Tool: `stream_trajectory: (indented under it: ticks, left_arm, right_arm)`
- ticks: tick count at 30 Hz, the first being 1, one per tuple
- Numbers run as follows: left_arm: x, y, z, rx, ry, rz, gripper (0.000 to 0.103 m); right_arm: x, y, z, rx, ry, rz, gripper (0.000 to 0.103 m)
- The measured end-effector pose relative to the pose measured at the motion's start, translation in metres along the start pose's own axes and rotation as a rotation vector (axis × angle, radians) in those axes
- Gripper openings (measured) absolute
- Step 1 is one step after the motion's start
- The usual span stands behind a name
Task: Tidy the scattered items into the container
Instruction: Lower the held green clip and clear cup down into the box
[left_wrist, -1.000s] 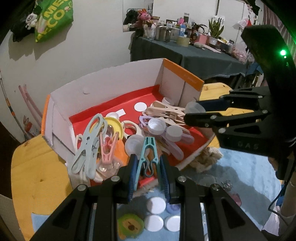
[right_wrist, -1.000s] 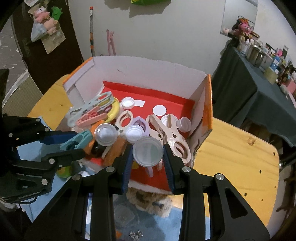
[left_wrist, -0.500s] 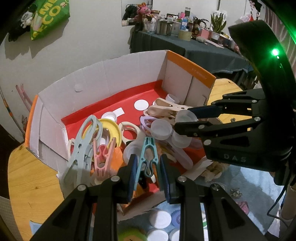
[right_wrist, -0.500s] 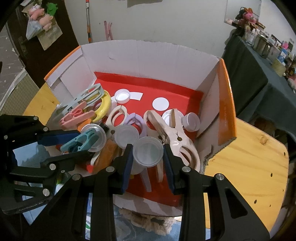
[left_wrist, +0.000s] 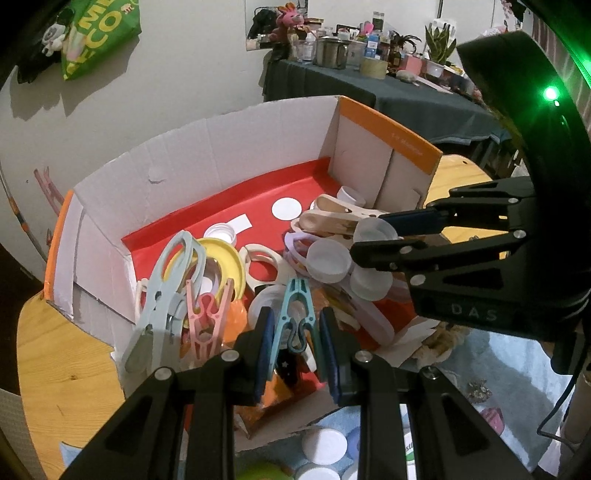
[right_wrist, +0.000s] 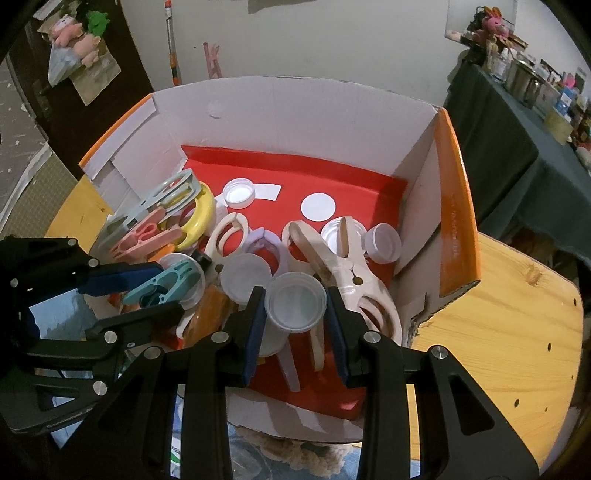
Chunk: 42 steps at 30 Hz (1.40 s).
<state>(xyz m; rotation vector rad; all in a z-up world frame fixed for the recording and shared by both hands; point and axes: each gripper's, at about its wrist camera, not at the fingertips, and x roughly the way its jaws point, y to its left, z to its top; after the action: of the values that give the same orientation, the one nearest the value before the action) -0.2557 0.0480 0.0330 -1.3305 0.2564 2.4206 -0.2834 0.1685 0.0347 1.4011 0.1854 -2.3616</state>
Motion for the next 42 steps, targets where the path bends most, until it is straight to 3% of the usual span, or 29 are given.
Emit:
stream_trajectory:
  ticks: [42]
  left_arm:
    - [0.009, 0.001, -0.002, 0.003, 0.001, 0.016, 0.027]
  right_arm:
    - [0.014, 0.001, 0.002, -0.002, 0.024, -0.015, 0.031]
